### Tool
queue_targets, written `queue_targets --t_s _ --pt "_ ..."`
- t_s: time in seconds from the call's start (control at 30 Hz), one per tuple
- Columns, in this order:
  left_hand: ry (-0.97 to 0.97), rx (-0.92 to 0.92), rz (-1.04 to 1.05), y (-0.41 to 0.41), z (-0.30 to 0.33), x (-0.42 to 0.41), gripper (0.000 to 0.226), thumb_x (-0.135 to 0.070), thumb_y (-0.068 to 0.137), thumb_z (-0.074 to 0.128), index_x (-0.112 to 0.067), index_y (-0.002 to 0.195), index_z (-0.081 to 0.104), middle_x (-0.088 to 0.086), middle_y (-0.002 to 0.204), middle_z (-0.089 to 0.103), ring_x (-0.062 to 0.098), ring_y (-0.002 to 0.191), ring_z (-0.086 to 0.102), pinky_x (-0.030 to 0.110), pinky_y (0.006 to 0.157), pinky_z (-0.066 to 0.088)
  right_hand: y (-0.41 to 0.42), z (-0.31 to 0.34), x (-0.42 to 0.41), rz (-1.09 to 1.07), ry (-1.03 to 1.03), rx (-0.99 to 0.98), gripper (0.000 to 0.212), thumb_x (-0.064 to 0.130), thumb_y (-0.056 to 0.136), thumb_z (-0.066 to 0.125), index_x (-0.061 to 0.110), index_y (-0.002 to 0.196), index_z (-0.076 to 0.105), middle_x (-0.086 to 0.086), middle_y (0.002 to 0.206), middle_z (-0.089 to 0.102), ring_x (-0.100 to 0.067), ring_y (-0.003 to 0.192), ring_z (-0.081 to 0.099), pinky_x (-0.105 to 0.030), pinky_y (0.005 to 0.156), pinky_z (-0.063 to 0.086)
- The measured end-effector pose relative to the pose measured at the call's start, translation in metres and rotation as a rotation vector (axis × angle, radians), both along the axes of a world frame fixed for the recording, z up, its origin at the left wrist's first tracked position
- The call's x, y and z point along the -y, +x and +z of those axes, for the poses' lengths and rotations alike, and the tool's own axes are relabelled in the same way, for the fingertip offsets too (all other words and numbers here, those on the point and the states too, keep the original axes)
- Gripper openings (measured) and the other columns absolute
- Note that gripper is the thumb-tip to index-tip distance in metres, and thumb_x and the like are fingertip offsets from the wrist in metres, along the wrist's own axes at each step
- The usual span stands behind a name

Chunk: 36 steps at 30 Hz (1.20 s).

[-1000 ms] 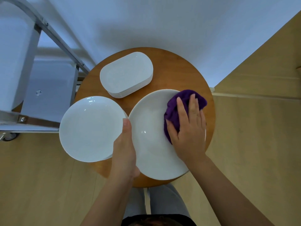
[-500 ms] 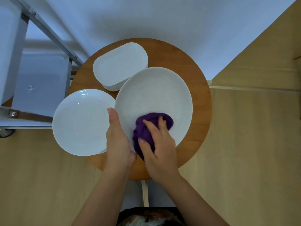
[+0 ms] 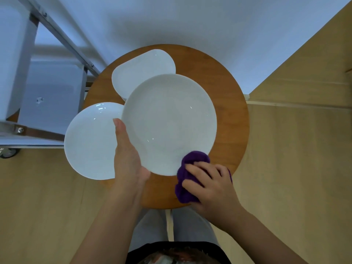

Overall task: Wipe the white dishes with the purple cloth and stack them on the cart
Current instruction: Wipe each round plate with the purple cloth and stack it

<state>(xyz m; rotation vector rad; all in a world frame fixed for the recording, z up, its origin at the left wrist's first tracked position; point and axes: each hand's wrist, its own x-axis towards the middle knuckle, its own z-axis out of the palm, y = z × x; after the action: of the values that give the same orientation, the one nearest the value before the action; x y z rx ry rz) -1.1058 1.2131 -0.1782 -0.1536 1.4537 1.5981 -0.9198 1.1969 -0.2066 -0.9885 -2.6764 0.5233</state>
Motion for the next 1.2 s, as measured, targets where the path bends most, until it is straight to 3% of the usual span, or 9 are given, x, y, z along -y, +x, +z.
queue_targets --t_s 0.13,0.33,0.53,0.67,0.73,0.83,0.93,1.07,1.2 --pt "-0.030 -0.136 0.006 -0.007 0.000 -0.003 0.014 -0.057 0.091 0.048 -0.053 0.081 0.057 -0.028 0.073 0.068 -0.007 0.070 0.067 0.019 0.052 0.054 0.009 0.000 0.009 -0.179 -0.014 0.155 0.034 0.026 0.050 0.088 0.019 0.079 0.070 -0.007 0.107 0.070 -0.029 0.093 0.067 -0.042 0.068 0.052" --pt "0.005 -0.152 0.061 -0.002 -0.003 0.002 0.013 -0.054 0.091 0.049 -0.046 0.100 0.052 -0.021 0.084 0.070 0.000 0.077 0.069 0.021 0.055 0.055 0.003 0.025 0.004 -0.570 -0.115 -0.311 0.030 0.026 0.079 0.056 0.007 0.101 0.058 -0.017 0.114 0.062 -0.029 0.103 0.057 -0.037 0.086 0.047" --pt "0.015 -0.031 -0.250 0.014 0.006 0.003 0.084 -0.071 0.061 0.046 -0.033 0.136 0.045 0.004 0.128 0.060 0.027 0.115 0.059 0.052 0.094 0.050 -0.029 0.041 -0.013 -0.499 -0.503 -0.619 0.034 0.030 0.086 0.054 0.040 0.117 0.042 0.023 0.126 0.044 -0.006 0.117 0.048 -0.032 0.098 0.046" --pt "-0.011 0.091 -0.262 0.028 0.007 0.005 0.080 -0.071 0.054 0.050 -0.024 0.118 0.060 0.006 0.102 0.073 0.024 0.094 0.070 0.037 0.067 0.059 -0.052 0.028 -0.015 -0.261 -0.603 -0.435 0.054 0.019 0.084 0.049 0.039 0.132 0.034 0.037 0.132 0.026 0.017 0.128 0.021 -0.022 0.114 0.016" --pt "-0.038 0.083 -0.243 0.027 0.004 0.008 0.071 -0.072 0.053 0.050 -0.026 0.106 0.063 0.002 0.088 0.075 0.019 0.083 0.072 0.032 0.058 0.057 -0.051 0.025 -0.015 -0.176 -0.676 -0.389 0.052 0.021 0.084 0.045 0.039 0.132 0.041 0.046 0.122 0.028 0.025 0.123 0.021 -0.009 0.109 0.010" --pt "-0.046 0.031 -0.255 0.022 0.004 0.009 0.063 -0.074 0.054 0.048 -0.033 0.099 0.062 -0.001 0.086 0.075 0.017 0.079 0.073 0.032 0.056 0.057 -0.041 0.028 -0.014 -0.100 -0.882 -0.370 0.037 0.025 0.085 0.042 0.041 0.116 0.054 0.040 0.098 0.054 0.013 0.101 0.050 -0.012 0.091 0.037" --pt "-0.062 -0.031 -0.283 0.014 0.014 0.001 0.084 -0.080 0.047 0.054 -0.036 0.118 0.057 0.003 0.117 0.066 0.026 0.104 0.065 0.047 0.081 0.056 -0.023 0.032 -0.012 -0.175 -1.058 -0.366 0.020 0.026 0.083 0.040 0.038 0.086 0.056 0.007 0.075 0.065 -0.006 0.068 0.060 -0.019 0.059 0.045" --pt "0.073 -0.105 -0.182 0.002 0.017 0.000 0.071 -0.065 0.074 0.049 -0.032 0.137 0.044 0.001 0.121 0.063 0.025 0.112 0.061 0.048 0.086 0.054 0.007 0.034 0.002 -0.305 -0.878 0.021 0.021 0.028 0.090 0.040 0.027 0.071 0.047 0.006 0.062 0.058 -0.008 0.057 0.055 -0.020 0.051 0.038" --pt "0.030 -0.162 -0.139 0.000 0.020 -0.003 0.032 -0.066 0.080 0.046 -0.048 0.104 0.057 -0.017 0.097 0.072 0.008 0.092 0.069 0.033 0.071 0.059 0.008 0.044 0.015 -0.757 -0.869 -0.500 0.025 0.030 0.079 0.044 0.040 0.094 0.061 0.016 0.079 0.069 -0.004 0.071 0.064 -0.021 0.057 0.049"
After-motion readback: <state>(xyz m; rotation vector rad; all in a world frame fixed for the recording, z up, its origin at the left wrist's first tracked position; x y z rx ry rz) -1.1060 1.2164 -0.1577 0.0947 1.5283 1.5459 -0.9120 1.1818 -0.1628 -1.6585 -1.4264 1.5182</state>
